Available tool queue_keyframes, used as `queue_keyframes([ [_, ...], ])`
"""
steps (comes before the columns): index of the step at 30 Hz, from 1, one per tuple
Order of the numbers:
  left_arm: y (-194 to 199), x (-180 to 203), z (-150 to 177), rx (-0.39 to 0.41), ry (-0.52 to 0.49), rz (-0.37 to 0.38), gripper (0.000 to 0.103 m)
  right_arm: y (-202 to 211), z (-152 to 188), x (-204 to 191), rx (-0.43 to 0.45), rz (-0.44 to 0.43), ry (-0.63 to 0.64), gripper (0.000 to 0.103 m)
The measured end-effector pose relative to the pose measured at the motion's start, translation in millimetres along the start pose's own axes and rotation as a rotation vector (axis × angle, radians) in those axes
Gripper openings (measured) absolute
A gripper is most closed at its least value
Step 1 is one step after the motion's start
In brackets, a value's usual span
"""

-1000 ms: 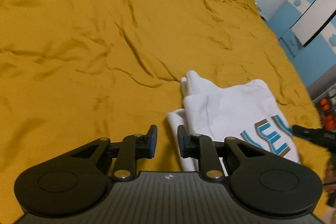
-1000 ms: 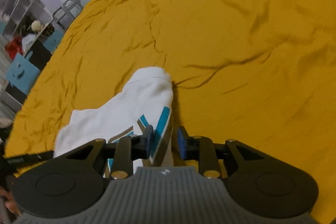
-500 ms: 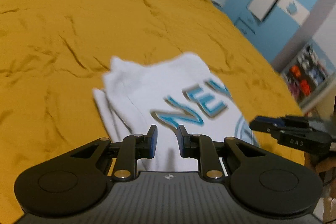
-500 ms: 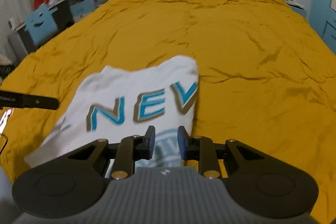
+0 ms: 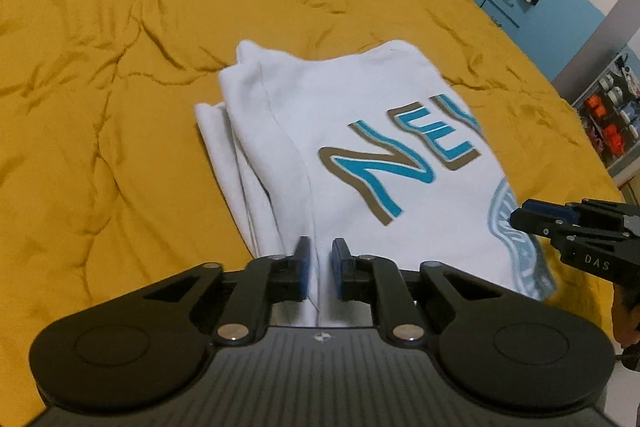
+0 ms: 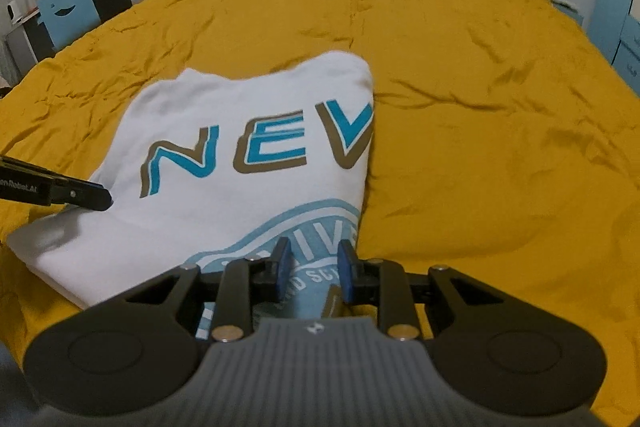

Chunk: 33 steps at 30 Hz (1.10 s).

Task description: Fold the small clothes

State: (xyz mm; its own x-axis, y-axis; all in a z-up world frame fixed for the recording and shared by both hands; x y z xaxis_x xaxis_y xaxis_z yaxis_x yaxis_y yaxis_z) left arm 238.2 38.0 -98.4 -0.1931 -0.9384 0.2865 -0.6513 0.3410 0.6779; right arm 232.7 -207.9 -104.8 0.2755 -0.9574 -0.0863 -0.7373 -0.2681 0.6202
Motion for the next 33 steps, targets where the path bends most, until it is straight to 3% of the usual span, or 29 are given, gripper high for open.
queue_keyframes([
  [9, 50.7, 46.2, 1.7, 0.053, -0.111, 0.068, 0.016, 57.1, -7.7, -14.9, 0.06, -0.053, 0.033, 0.023],
  [12, 56.2, 53.9, 15.6, 0.043, -0.145, 0.068, 0.016, 72.4, -2.3, -20.5, 0.074, -0.061, 0.037, 0.03],
  [15, 53.4, 53.3, 31.9, 0.011, -0.152, 0.053, 0.016, 81.5, 10.5, -25.0, 0.067, -0.046, 0.06, 0.03],
  [27, 25.8, 27.3, 72.1, -0.069, -0.064, 0.004, 0.014, 45.3, 68.0, -5.6, -0.054, -0.03, -0.034, 0.025],
  [33, 14.4, 21.3, 83.8, -0.098, -0.074, -0.001, 0.01, 40.0, 70.7, -2.8, -0.073, -0.037, -0.035, 0.019],
])
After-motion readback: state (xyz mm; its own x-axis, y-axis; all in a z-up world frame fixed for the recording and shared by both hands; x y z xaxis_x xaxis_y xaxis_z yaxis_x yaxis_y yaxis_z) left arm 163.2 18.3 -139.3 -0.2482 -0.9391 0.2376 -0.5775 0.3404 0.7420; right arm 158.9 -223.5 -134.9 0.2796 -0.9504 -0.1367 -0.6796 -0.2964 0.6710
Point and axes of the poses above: each gripper's, at about its wrist camera, not at the fingertips, and y roughly against the way its jaws point, x to its right, z to its underside, the point moved 4 cm from there along -y, roughly the way its jaws point, and after that the axes turned 13 degrees about x, right-handed, at the moved point
